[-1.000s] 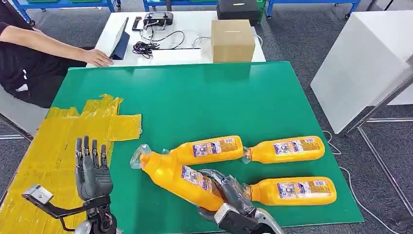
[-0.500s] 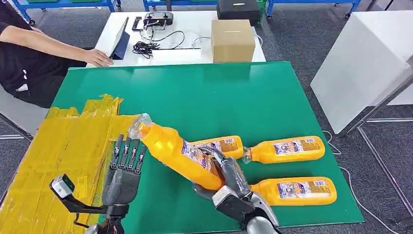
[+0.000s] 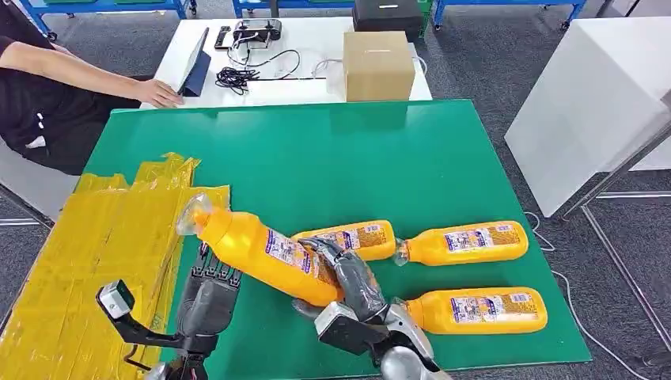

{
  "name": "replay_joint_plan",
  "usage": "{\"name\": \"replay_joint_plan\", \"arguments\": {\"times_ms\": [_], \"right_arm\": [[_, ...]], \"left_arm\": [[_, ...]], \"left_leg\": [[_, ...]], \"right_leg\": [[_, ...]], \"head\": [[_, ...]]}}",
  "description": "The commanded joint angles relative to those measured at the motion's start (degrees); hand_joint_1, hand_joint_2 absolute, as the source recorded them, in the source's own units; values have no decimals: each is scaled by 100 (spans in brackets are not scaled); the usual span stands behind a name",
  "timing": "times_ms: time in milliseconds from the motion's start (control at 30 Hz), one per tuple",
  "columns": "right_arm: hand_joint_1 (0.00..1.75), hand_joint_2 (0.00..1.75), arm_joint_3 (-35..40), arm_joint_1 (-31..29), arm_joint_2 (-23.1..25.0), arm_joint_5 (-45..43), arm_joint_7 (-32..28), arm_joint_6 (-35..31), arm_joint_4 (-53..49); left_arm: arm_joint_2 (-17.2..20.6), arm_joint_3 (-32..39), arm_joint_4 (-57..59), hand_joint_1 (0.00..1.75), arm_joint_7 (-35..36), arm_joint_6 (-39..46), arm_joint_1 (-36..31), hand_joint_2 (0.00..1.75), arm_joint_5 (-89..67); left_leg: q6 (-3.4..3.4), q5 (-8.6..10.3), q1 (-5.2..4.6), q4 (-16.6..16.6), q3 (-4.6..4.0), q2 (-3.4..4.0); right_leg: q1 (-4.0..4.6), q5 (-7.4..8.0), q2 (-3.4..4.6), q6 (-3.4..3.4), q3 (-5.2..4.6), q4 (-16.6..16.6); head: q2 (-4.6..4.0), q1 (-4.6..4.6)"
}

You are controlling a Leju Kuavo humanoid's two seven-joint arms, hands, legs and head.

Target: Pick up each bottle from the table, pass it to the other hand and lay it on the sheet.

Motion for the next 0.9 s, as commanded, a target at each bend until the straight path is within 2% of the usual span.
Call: {"name": "replay_joint_plan", "arguments": {"times_ms": [33, 233, 400, 567, 800, 833, 900], "right_arm": [[175, 175, 670, -561, 48, 205, 333, 222, 691], [175, 175, 1311, -974, 169, 238, 847, 499, 1307], [175, 175, 1311, -974, 169, 238, 847, 499, 1307], [175, 175, 1749, -1282, 222, 229, 1172, 831, 1586], [175, 175, 1979, -1462, 224, 238, 1268, 941, 1642], [175, 175, 1993, -1476, 231, 226, 1278, 952, 1653], [175, 175, 2017, -1499, 233, 205, 1294, 958, 1693]], "left_arm": [[137, -46, 373, 0, -128, 384, -268, 175, -564], [112, -206, 140, 0, -387, 1085, -360, 175, -1710], [112, -206, 140, 0, -387, 1085, -360, 175, -1710], [187, -359, 112, 0, -562, 1486, -453, 175, -2419], [158, -261, 183, 3, -596, 1380, -477, 175, -2256], [148, -233, 187, 175, -615, 1334, -471, 175, -2198], [124, -177, 200, 175, -646, 1227, -458, 175, -2097]], "left_leg": [[-5, 0, 3, -6, 7, 15], [-4, 1, 2, -3, 3, 12], [-4, 2, 3, -3, 1, 4], [-7, 2, 6, -2, 0, 10], [-4, 3, 3, -2, -2, 2], [-5, 3, 4, -2, 0, 3], [-5, 3, 3, -4, 1, 4]], "right_leg": [[3, 5, 12, 0, 5, -8], [2, 4, 10, 0, 1, -4], [1, 2, 2, 2, 0, -3], [4, 3, 5, 1, 0, -4], [1, 1, -1, 0, -4, -1], [1, 1, 0, 0, -2, -2], [0, 1, 0, 1, -1, -3]], "head": [[0, 2], [0, 2], [0, 2], [0, 0], [0, 0], [0, 2], [0, 0]]}}
